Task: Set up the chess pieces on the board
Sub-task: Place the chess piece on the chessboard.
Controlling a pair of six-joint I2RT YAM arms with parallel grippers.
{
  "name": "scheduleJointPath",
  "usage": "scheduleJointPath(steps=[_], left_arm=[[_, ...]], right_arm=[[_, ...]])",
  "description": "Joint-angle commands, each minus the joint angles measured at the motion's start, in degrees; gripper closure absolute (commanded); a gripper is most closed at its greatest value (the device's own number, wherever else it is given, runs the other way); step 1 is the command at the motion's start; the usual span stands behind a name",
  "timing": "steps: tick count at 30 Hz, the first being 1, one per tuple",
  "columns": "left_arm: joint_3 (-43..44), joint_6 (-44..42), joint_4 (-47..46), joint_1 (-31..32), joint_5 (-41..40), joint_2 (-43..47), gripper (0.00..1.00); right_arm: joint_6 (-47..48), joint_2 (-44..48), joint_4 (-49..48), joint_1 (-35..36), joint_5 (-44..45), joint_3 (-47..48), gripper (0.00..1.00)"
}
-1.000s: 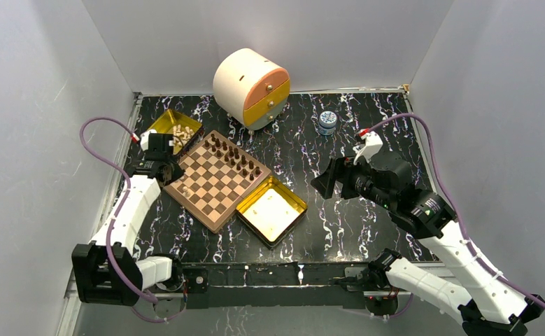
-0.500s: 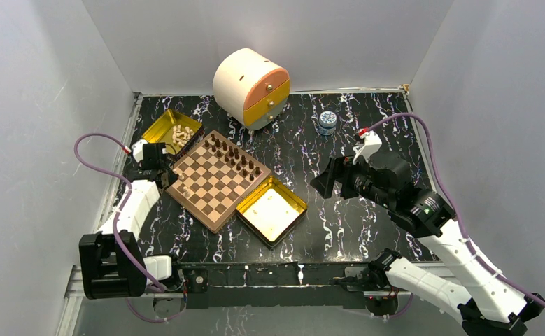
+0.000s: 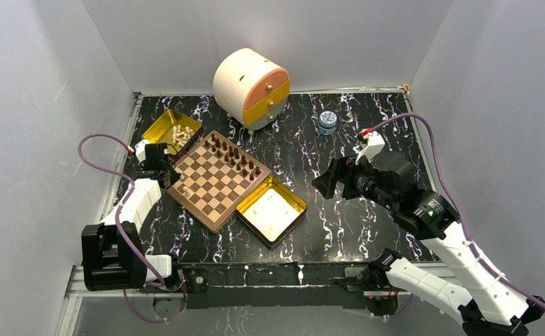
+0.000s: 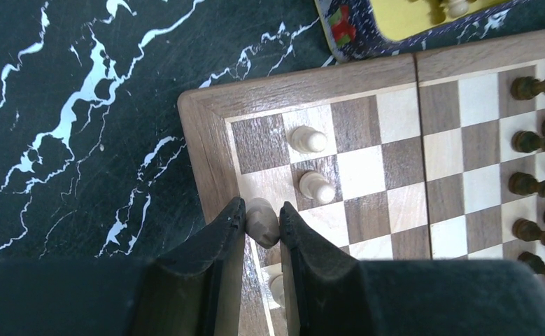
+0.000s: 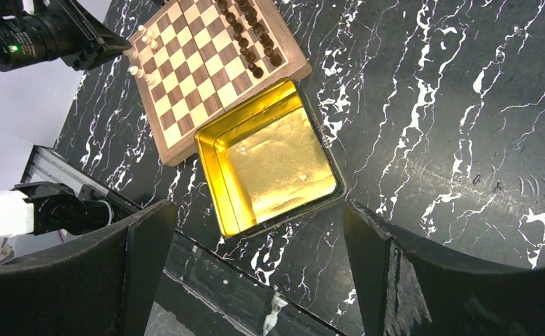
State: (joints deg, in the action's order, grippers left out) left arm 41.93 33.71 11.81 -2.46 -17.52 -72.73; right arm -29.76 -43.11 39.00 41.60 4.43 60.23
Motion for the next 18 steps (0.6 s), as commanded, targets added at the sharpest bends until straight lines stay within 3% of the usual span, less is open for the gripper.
scheduleJointPath(steps=[1,18], left_arm=[[-0.6,1.1,-1.1,0.0,0.6,-0.8,0.88],[-1.5,0.5,-2.9,-0.1,0.8,-1.7,0.88]], right_arm=[[0.5,0.9,-1.3,-0.3,1.2,2.8,0.03],[0.8,1.6,-1.2,-0.3,1.5,3.0,0.02]])
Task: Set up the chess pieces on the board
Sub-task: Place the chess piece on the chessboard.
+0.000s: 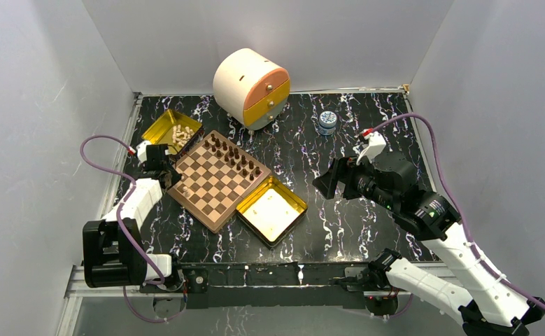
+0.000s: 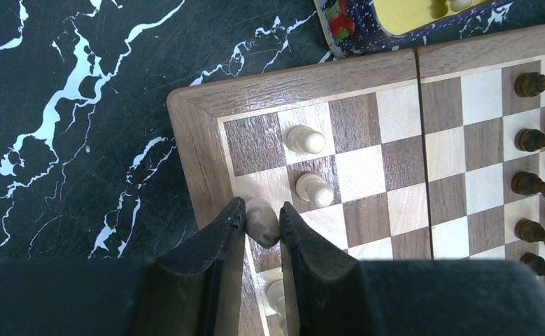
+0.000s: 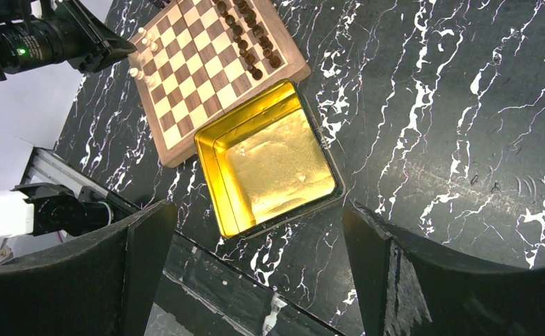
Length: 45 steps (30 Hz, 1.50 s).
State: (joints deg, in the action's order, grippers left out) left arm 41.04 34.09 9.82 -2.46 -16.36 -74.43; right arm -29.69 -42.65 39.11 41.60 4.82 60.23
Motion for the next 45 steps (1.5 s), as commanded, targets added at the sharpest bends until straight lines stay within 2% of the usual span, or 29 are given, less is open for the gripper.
scheduleJointPath(steps=[1,16,30,40,45], left_arm=[[-0.6,0.1,-0.9,-0.1,-0.4,-0.1,0.88],[-1.0,0.1,-2.0,-0.1,-0.4,-1.8,0.85],[1.4,-0.5,-0.1,-0.1,-0.8,-0.4,0.68],[12.4,-2.1,8.3,-0.1,-0.7,1.9,0.68],[21.5,-6.4,11.9,0.0,-0.2,-2.5,0.71]], right_arm=[[0.7,1.2,-1.1,-0.2,1.2,3.1,0.03],[0.7,1.4,-1.3,-0.2,1.3,3.6,0.03],[0.6,2.0,-1.0,-0.2,1.3,3.7,0.03],[0.5,1.7,-1.3,-0.2,1.0,3.2,0.02],[0.5,0.8,-1.3,-0.3,0.4,3.0,0.02]])
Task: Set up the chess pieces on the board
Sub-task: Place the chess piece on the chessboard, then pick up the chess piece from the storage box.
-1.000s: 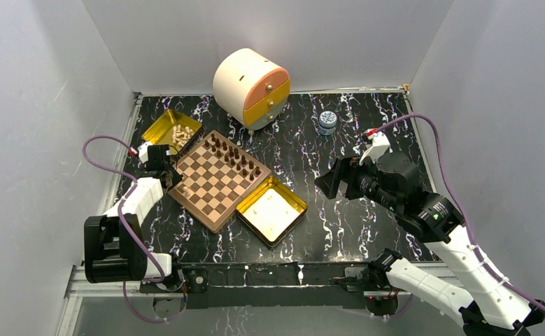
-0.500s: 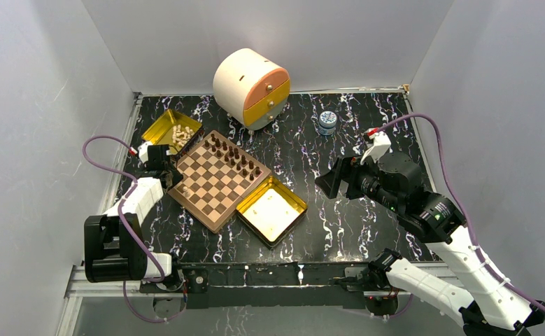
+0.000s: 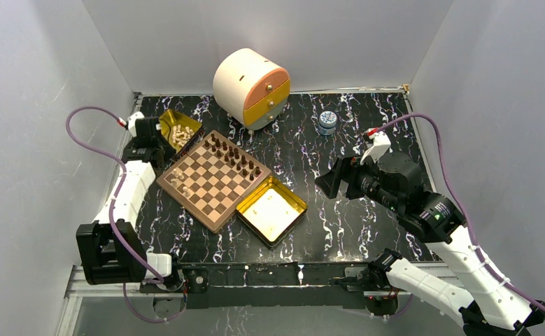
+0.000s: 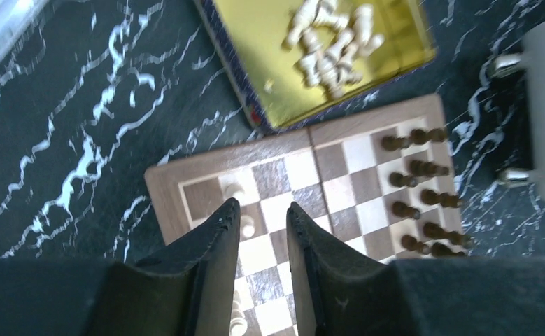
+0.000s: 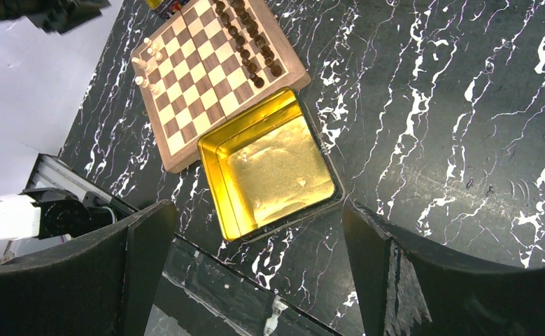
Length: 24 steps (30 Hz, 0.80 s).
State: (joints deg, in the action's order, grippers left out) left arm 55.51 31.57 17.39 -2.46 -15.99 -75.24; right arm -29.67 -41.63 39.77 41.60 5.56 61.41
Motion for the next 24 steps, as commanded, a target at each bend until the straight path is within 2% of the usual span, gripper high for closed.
scheduleJointPath(steps=[1,5,12,24], left_arm=[[9.1,-4.7,5.4,-0.1,-1.1,-3.8,0.73],[16.4,-7.8,5.9,-0.4,-2.0,-10.2,0.75],[28.9,-9.8,7.2,-1.6,1.0,-24.1,0.73],[41.5,-11.4,7.4,-3.5,3.5,-41.7,0.71]], right_arm=[[0.4,-0.5,-2.1,-0.2,-0.5,1.7,0.03],[0.5,-1.7,-2.3,-0.3,-0.6,1.6,0.02],[1.1,-4.7,-2.7,-0.2,0.0,2.5,0.03],[1.8,-9.4,-4.7,-0.3,-0.4,3.6,0.02]])
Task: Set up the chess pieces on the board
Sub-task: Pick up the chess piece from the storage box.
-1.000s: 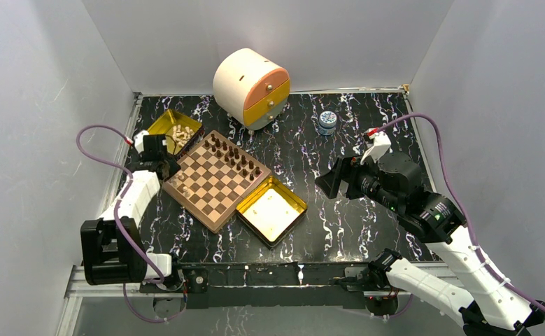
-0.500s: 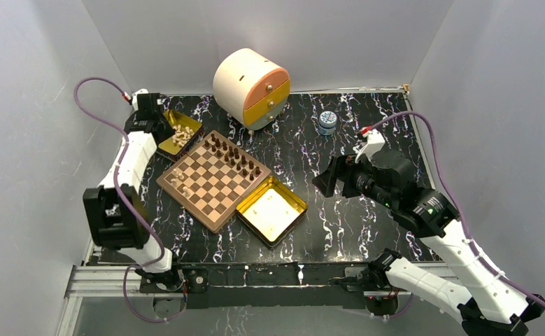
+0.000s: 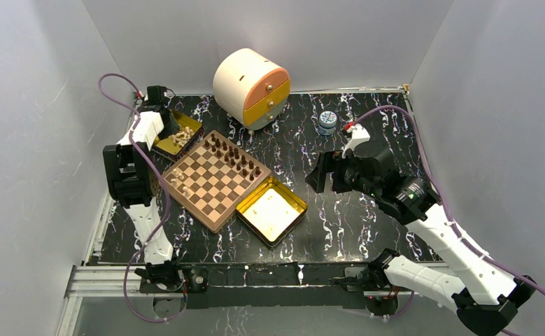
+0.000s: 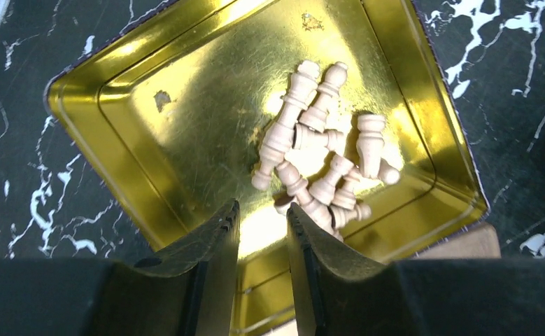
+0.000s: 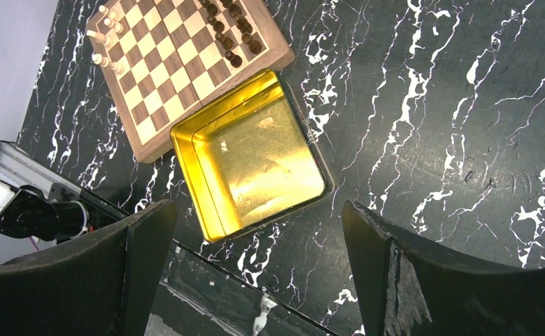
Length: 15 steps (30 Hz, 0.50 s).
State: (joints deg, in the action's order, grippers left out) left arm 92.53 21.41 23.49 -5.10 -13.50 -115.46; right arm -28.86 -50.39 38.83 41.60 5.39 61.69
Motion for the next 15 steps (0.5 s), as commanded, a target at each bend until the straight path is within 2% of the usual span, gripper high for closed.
scheduleJointPath(steps=[1,8,15], left_arm=[[5.2,-1.3,1.3,-0.9,1.0,-2.4,0.71],[10.7,-2.3,1.6,-1.4,3.0,-8.8,0.71],[12.5,-2.3,2.1,-1.5,2.6,-11.2,0.71]], right_arm=[[1.0,-1.0,-3.9,-0.3,-0.3,3.3,0.02],[1.2,-2.1,-5.1,-0.3,-0.2,3.4,0.02],[1.2,-2.6,-5.7,-0.3,0.0,3.2,0.02]])
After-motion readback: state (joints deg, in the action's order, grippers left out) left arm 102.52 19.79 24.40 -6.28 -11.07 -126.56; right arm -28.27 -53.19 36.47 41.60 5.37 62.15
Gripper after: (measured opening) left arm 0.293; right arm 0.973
